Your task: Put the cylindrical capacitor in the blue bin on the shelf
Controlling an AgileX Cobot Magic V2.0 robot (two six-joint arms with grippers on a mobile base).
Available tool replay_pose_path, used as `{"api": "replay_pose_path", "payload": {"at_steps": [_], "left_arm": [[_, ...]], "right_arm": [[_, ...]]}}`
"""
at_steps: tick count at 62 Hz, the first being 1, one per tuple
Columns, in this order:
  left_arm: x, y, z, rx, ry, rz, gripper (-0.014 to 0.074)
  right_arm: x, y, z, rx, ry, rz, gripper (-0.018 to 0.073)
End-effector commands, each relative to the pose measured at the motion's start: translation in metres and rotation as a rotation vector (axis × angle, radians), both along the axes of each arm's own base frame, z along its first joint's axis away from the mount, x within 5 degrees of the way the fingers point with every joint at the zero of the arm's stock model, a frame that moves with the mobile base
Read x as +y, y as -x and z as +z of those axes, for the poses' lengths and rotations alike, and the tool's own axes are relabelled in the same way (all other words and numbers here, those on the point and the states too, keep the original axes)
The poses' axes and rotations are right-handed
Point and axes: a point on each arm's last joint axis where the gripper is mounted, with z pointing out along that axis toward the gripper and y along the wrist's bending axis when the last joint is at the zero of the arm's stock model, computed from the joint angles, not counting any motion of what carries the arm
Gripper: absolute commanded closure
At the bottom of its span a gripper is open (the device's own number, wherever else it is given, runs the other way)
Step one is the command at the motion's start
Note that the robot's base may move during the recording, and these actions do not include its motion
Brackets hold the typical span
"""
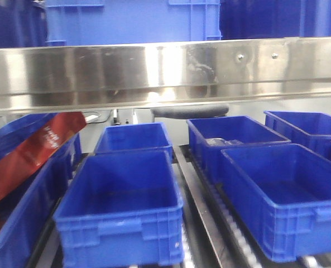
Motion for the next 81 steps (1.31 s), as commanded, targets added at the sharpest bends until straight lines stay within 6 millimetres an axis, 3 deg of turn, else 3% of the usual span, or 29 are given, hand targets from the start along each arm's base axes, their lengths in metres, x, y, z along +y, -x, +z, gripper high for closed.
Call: {"api": "replay_pose_path", "payload": {"at_steps": [1,81], "left_arm": [[0.0005,0.0015,0.0023,-0.026,0.008,0.005,0.0708],[0.0005,0.0015,0.0023,-0.026,0.008,0.005,0.0708]], "right_arm": [[-0.0005,0.0019,0.0023,-0.029,0.005,-0.004,0.0721],[-0.0005,0.0019,0.0023,-0.029,0.005,-0.004,0.0721]]}}
